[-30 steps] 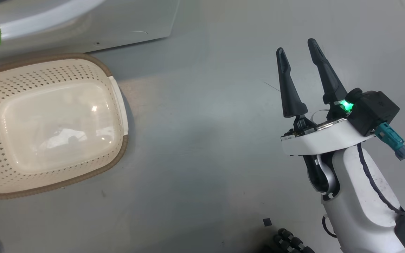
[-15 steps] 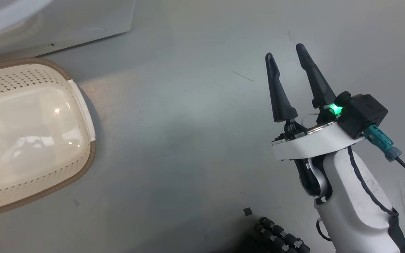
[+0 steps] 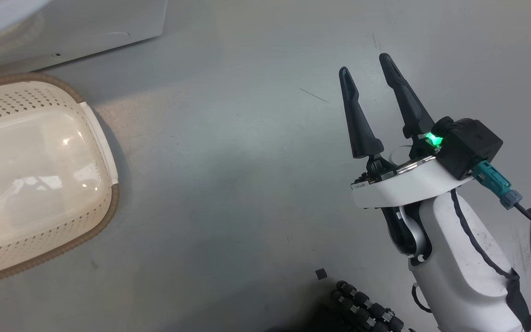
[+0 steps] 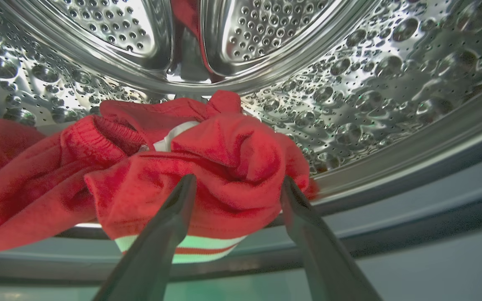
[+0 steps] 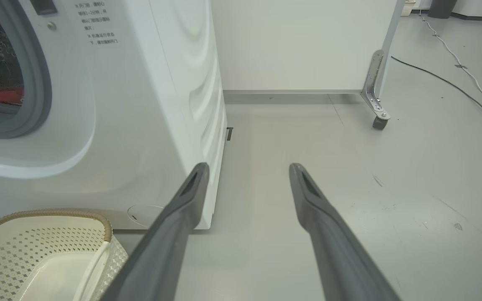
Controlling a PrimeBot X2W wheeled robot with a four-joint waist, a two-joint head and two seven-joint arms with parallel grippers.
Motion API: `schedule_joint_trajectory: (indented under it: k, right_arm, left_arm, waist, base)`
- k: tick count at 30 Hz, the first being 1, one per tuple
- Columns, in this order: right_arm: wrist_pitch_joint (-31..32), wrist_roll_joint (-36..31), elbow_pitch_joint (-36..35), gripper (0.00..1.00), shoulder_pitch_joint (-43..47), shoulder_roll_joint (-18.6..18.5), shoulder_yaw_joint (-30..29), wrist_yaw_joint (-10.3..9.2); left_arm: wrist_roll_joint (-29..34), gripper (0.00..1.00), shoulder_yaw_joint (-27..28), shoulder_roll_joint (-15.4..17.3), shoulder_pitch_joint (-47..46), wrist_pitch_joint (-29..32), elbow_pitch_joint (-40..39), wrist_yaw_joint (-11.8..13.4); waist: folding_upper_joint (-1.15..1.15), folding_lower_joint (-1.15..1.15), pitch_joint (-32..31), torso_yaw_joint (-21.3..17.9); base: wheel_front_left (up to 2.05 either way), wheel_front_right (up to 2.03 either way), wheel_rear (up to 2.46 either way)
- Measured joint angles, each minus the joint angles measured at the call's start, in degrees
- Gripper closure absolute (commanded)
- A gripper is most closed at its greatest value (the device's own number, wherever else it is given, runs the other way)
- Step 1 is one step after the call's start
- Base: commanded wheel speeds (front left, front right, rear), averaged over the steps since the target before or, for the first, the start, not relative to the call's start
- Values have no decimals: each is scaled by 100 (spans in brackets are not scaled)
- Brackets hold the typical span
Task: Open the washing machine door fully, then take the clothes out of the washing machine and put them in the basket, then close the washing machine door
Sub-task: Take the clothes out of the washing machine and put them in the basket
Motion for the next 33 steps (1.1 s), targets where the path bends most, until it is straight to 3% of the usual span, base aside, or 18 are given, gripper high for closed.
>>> schedule_joint_trajectory:
  k: [8,9,10,11,12,13,14,24,33]
  right_arm:
    - [0,-1,0,0,-21,0,36,-43]
    - [0,-1,0,0,-25,0,36,-45]
    - [0,-1,0,0,-29,0,36,-51]
    - [0,-1,0,0,-35,0,37,-53]
    - [0,-1,0,0,-41,0,40,-76]
    - [0,-1,0,0,-43,0,42,-91]
    - [0,-1,0,0,-45,0,45,-91]
    - [0,-2,9,0,-82,0,58,-94]
    - [0,-69,84,0,-104,-1,-16,-99]
  left_arm:
    - [79,2,-136,89,-4,299,447,10]
    - [109,35,-149,90,-7,350,495,10]
    - [120,57,-159,90,-10,378,528,10]
    - [135,65,-171,96,-21,379,543,10]
    - [159,83,-182,99,-44,393,558,9]
    - [167,83,-194,101,-76,414,584,10]
    - [171,100,-207,103,-109,424,610,10]
    - [302,100,-257,137,-235,261,748,19]
    - [388,100,-325,108,-240,-402,748,57]
  waist:
    - [0,0,-9,5]
    - [0,0,-10,5]
    - [0,0,-12,6]
    - [0,0,-12,6]
    - [0,0,-13,7]
    - [0,0,-15,7]
    - [0,0,-17,6]
    - [0,0,-49,12]
    - [0,0,-188,118]
  base:
    - [0,0,0]
    - [0,0,0]
    - [0,0,0]
    - [0,0,0]
    - [0,0,0]
    - [0,0,0]
    - [0,0,0]
    - [0,0,0]
    - [0,0,0]
